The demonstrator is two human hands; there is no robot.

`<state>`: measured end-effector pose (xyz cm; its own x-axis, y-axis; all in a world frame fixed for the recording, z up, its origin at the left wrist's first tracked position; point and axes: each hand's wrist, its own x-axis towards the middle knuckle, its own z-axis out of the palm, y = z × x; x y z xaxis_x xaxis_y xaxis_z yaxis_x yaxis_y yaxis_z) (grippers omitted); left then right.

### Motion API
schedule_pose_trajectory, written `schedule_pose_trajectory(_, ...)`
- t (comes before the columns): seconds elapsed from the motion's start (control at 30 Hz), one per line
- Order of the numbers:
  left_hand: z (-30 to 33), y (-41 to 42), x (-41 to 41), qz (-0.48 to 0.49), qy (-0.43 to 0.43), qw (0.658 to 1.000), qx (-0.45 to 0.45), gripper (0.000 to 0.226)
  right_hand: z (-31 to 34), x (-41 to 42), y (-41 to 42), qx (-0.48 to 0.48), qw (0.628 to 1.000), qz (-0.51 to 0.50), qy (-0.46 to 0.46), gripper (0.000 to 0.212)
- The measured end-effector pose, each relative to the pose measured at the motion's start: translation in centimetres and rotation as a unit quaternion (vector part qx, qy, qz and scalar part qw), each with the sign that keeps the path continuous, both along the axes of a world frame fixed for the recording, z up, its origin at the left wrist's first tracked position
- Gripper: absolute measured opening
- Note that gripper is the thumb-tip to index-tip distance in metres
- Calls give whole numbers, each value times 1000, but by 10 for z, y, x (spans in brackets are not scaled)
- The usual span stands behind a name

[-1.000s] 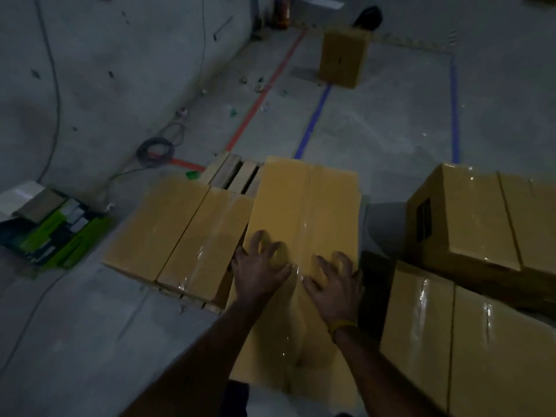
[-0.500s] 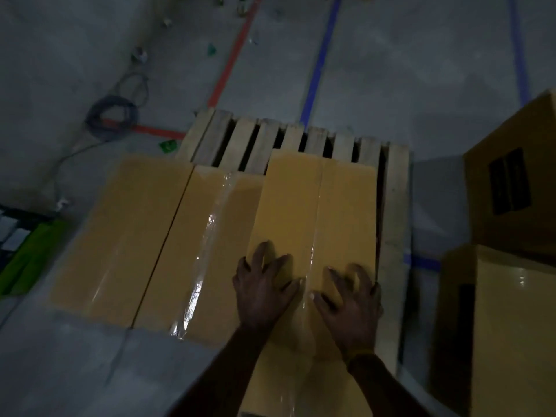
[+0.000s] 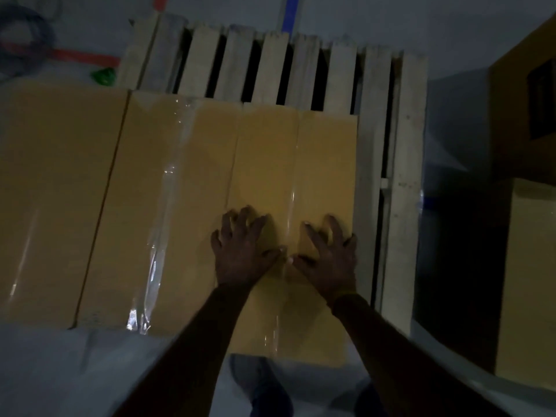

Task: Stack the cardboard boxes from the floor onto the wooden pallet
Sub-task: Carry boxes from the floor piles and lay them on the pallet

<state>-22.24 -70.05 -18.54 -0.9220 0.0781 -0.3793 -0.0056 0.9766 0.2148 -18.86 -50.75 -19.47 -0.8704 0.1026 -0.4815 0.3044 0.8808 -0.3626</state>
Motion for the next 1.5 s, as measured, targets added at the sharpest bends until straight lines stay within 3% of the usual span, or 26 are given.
schedule_pose_trajectory(0.1,-18,-3,7,-10,-76,997,-13,87,-23,8,8,18,998,58,-26,99)
schedule_pose_trajectory(0.23,-14,4,4,9,-101,995,-9,91,-19,6,7,16,996,60,-56,99)
schedule_pose_trajectory(0.37,1,27,1,43,-120,991,-32,89,-3,3,14,6,997,62,-55,81)
schedule_pose_trajectory(0.53,22,76,16,60,-93,994,1,79,17,16,48,-1,999,35,-32,69)
schedule_pose_trajectory(0.93,80,253,98,67,-49,992,93,71,69,93,211,-7,1000,-9,13,66)
schedule_pose_trajectory(1.5,66,431,184,-32,-89,988,123,72,83,209,437,88,978,-190,-21,68)
